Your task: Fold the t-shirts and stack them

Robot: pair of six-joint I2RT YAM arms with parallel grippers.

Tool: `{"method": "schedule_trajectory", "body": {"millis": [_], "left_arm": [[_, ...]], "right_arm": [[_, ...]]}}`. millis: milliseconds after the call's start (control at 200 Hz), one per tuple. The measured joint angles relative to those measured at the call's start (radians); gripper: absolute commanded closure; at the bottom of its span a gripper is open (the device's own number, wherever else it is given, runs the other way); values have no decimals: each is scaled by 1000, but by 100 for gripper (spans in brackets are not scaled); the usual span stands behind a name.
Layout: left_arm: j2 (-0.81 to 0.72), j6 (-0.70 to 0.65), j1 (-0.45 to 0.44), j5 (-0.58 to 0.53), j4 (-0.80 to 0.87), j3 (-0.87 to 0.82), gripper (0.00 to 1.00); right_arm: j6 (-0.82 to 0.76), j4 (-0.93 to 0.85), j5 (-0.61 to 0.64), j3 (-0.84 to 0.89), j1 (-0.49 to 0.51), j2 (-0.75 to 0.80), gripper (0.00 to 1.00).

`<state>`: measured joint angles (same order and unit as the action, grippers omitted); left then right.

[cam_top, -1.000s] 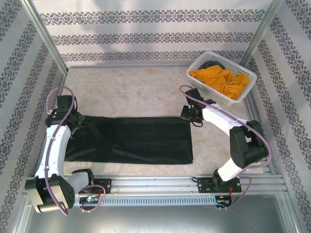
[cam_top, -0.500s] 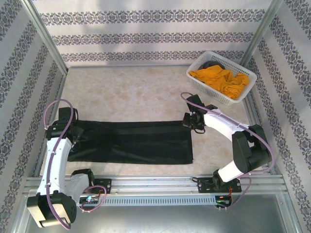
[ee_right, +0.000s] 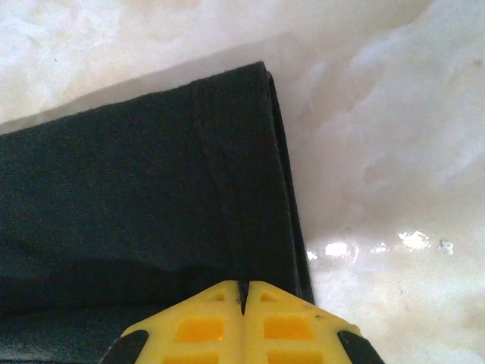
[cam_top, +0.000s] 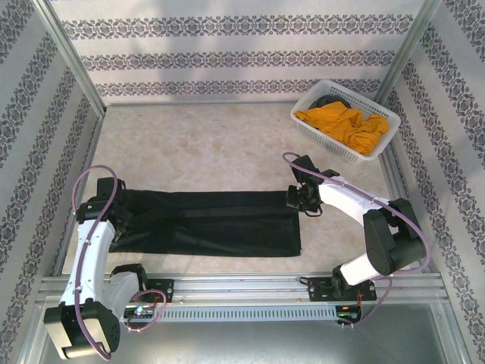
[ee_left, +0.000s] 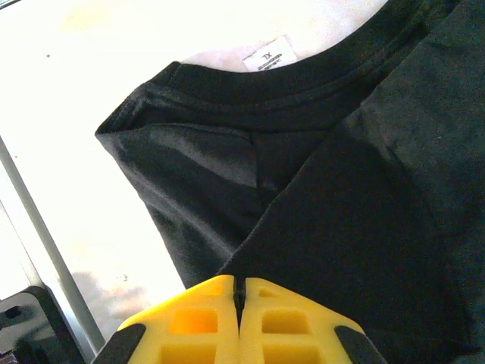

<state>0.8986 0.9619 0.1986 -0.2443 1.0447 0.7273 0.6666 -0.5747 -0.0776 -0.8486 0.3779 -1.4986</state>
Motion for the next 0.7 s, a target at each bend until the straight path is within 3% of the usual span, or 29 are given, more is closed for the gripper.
{"method": "schedule_trajectory", "body": {"millis": [165, 295, 360, 575, 700], "left_arm": [[8, 12, 0, -1, 0, -12, 87], [22, 16, 0, -6, -1, -14, 63], [27, 13, 0, -9, -2, -14, 58], [63, -15, 0, 5, -14, 39, 59], [121, -58, -2, 92, -117, 87, 65]], "right_arm": [[16, -23, -14, 2, 0, 14, 80], [26, -48, -20, 3, 0, 71, 79], [35, -55, -22, 3, 0, 95, 79], [66, -42, -60, -8, 7, 77, 83], [88, -8, -73, -54, 21, 10, 91]]}}
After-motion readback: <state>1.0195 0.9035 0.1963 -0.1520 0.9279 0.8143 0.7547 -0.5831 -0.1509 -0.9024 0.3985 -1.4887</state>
